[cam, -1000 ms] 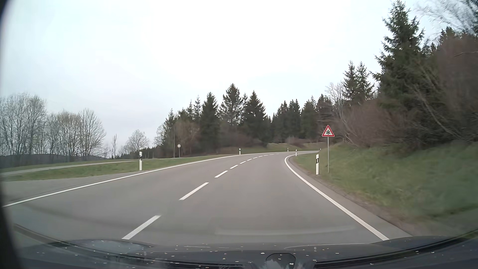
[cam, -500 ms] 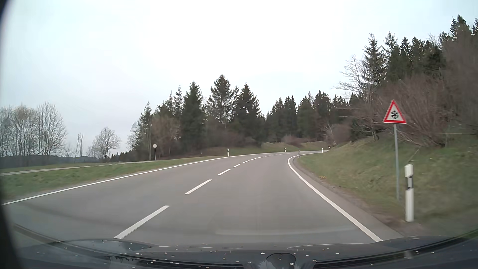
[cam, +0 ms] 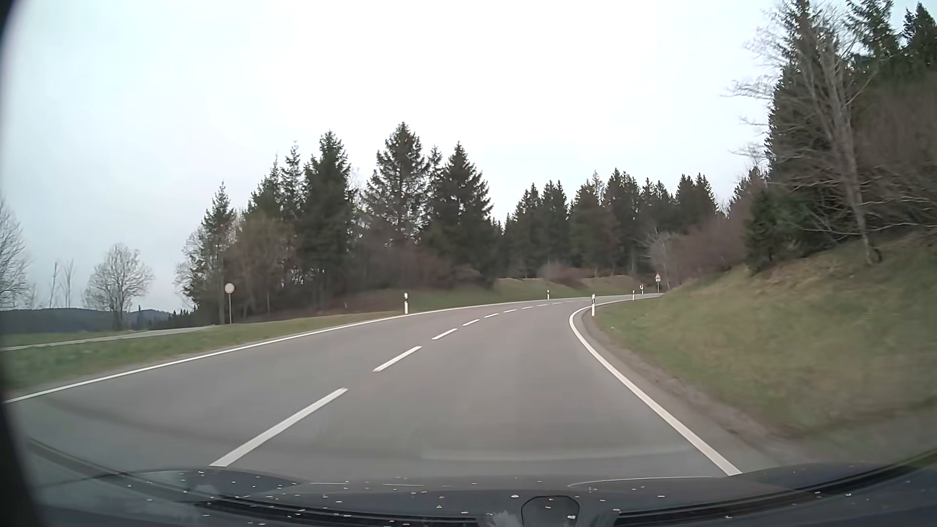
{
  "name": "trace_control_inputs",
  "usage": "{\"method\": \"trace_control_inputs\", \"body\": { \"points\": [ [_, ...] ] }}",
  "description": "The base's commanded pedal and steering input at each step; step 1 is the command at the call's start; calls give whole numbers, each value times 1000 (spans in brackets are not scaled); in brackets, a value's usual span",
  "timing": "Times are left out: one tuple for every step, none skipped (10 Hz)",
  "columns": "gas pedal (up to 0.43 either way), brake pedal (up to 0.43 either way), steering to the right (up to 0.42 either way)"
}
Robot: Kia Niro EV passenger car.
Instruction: Follow the waypoints while adhering to traffic rules and regulations
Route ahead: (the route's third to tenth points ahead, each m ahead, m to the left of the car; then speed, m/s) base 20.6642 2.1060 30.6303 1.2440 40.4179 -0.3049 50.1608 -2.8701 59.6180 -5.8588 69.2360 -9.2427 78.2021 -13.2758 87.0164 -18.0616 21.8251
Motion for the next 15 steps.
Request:
{"method": "trace_control_inputs", "body": {
  "points": [
    [197, 0, 15],
    [197, 0, 16],
    [197, 0, 16],
    [197, 0, 16],
    [197, 0, 20],
    [197, 0, 24],
    [197, 0, 26],
    [197, 0, 27],
    [197, 0, 29],
    [197, 0, 33],
    [197, 0, 35],
    [197, 0, 36],
    [197, 0, 37],
    [197, 0, 40],
    [197, 0, 43]
  ]
}}
